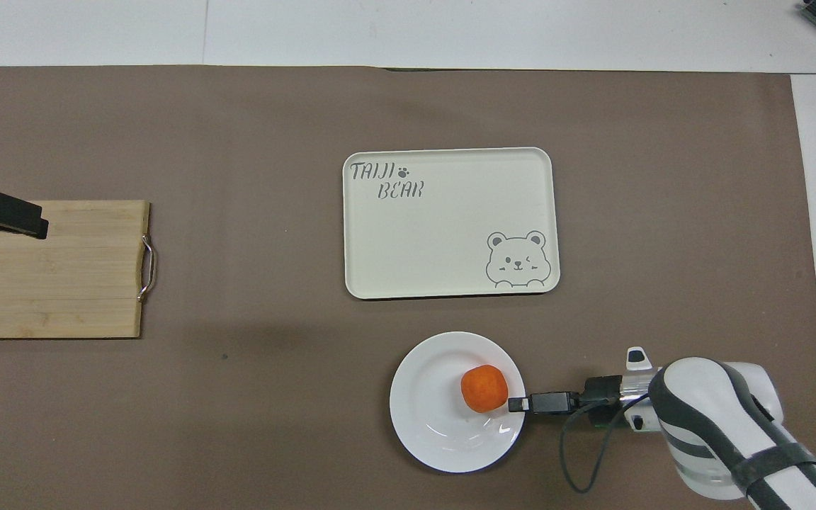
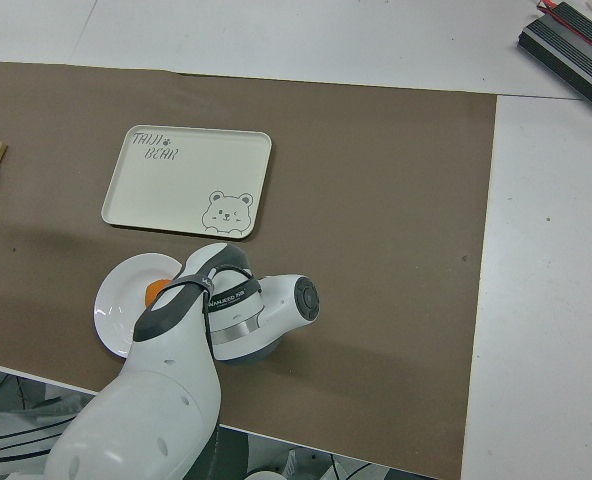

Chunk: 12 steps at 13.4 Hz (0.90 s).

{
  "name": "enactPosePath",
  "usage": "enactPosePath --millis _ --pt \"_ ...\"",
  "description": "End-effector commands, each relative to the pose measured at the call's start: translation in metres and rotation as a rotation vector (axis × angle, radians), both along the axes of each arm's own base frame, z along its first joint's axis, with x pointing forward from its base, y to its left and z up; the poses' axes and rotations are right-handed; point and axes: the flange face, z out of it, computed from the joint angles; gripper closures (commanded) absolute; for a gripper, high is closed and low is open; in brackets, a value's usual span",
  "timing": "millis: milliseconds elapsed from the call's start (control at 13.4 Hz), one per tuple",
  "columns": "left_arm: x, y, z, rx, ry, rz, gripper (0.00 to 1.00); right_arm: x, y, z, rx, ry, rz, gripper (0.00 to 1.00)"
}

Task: Place orange and plate with both arms
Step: 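Close the right gripper on the white plate rim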

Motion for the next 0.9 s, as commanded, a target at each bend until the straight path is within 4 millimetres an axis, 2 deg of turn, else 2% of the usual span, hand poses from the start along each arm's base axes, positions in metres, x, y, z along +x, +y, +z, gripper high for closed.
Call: enactPosePath --millis 0,75,224,523,821 --pt "-0.009 0.001 0.004 0.001 0.000 0.005 0.00 -0.003 -0.002 0.000 0.002 -0.006 -0.036 0.76" --pt "-0.008 0.001 0.004 0.001 0.000 0.005 0.00 -0.003 -0.002 0.000 0.000 0.002 -0.041 0.90" --pt "-0.009 0.001 0.004 0.001 0.003 0.005 0.00 -0.003 -0.002 -0.002 -0.006 0.003 -0.043 1.00" --pt "-0.009 0.001 0.004 0.001 0.003 0.005 0.00 0.000 -0.003 -0.002 -0.001 -0.006 -0.036 1.00" --pt "-0.009 0.001 0.004 0.001 0.003 0.005 0.00 0.020 -0.014 0.005 0.047 -0.100 0.001 1.00"
